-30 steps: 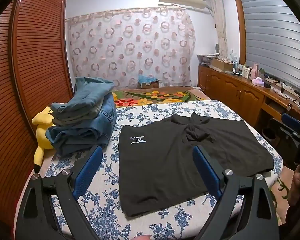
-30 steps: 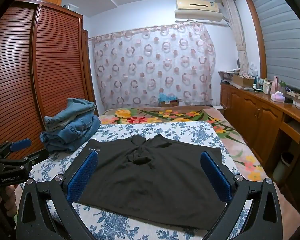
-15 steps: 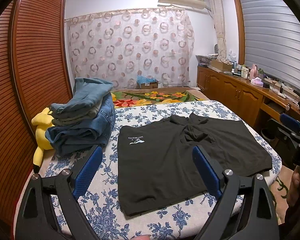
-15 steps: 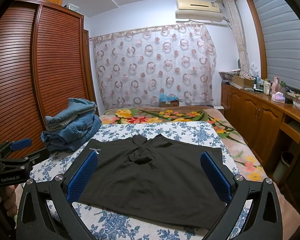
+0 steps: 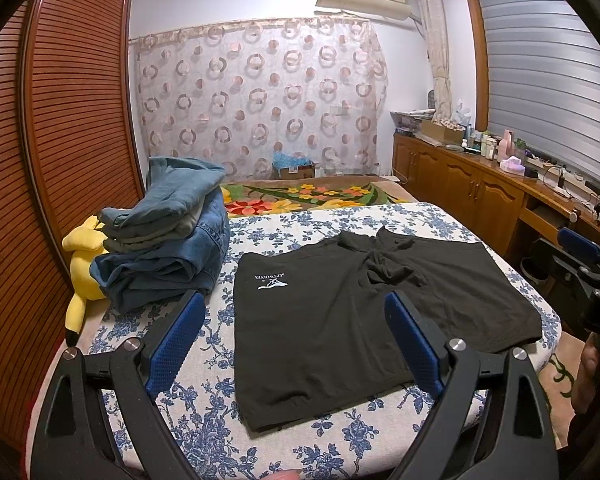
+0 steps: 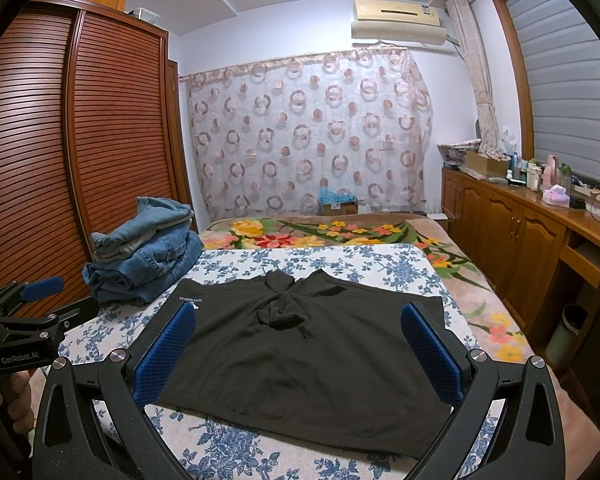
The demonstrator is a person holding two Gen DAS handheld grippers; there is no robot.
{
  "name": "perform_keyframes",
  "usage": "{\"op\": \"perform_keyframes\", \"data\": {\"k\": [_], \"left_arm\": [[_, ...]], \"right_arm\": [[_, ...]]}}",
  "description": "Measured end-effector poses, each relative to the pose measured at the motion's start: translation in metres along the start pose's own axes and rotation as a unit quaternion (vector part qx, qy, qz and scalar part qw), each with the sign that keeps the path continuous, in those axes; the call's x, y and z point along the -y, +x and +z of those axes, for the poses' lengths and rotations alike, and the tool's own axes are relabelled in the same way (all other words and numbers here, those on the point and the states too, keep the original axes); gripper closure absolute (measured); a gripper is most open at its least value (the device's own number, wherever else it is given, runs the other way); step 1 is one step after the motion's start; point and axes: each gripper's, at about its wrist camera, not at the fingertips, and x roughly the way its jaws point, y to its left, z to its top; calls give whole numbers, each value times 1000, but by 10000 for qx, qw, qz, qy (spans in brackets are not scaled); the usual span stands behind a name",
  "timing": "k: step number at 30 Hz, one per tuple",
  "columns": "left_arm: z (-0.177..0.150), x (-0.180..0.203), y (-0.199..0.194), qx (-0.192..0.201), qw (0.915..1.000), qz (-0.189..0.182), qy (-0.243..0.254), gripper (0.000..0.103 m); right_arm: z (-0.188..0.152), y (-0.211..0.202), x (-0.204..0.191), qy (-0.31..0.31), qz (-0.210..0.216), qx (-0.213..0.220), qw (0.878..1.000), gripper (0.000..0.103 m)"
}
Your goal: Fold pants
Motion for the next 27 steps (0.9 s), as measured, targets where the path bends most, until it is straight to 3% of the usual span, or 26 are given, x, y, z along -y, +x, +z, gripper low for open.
{"op": "perform_keyframes", "data": {"k": [27], "left_arm": [[0,0,0,14,10000,-1,-8,11]], "right_arm": [[1,-3,-1,-22,18,31,10000,1]]}}
